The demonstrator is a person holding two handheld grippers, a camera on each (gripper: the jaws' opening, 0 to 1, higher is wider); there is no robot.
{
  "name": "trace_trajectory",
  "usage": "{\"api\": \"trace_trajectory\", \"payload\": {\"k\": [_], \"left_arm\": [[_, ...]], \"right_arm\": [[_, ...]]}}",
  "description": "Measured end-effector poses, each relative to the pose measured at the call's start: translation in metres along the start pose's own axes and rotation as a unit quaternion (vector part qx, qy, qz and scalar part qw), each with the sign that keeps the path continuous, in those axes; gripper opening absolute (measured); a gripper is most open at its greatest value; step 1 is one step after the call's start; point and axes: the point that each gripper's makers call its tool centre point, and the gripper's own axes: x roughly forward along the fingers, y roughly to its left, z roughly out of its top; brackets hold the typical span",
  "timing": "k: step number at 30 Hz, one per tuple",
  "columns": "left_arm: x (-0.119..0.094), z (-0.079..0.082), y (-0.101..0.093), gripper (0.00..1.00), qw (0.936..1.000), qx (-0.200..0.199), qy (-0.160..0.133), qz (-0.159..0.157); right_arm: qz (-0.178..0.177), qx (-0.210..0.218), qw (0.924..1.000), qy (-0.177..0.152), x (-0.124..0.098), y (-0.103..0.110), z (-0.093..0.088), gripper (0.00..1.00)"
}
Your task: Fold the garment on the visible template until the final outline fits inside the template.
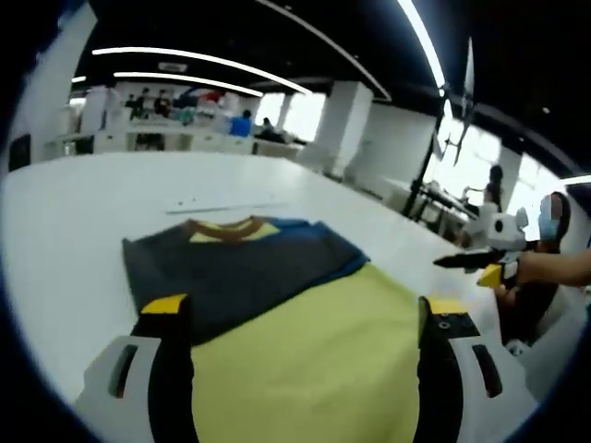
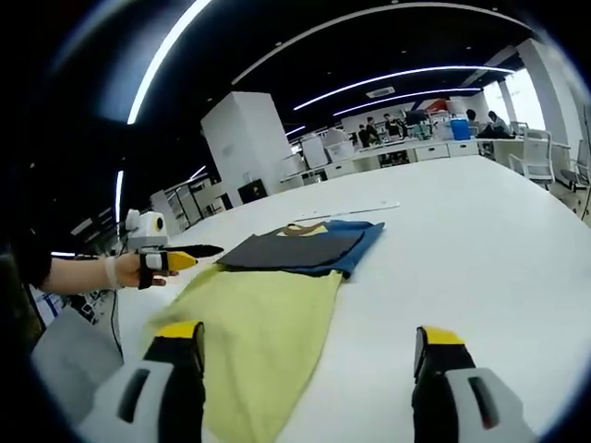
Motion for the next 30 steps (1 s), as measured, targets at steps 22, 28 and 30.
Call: {"api": "trace_trajectory", "payload": {"k": [22,28,30], "left_arm": [[-0.112,-0.055,0.032,0.92,0.9960,0.007,0.072,0.053],[-0.129,-0.069,0.024,0.75,0.9949,-0.008,0.096,0.031],[-0.133,-0.074,0.022,0.74,0.9943,-0.011,0.103,0.028]], "right_arm": [[0.022,-0.055,0.9947,0.084,-0.013,0.020,-0.039,0.76],[0.027,-0.057,0.9919,0.110,-0.022,0.023,-0.051,0.64],[0.030,-0.064,0.9900,0.122,-0.025,0.027,-0.057,0.61]]}}
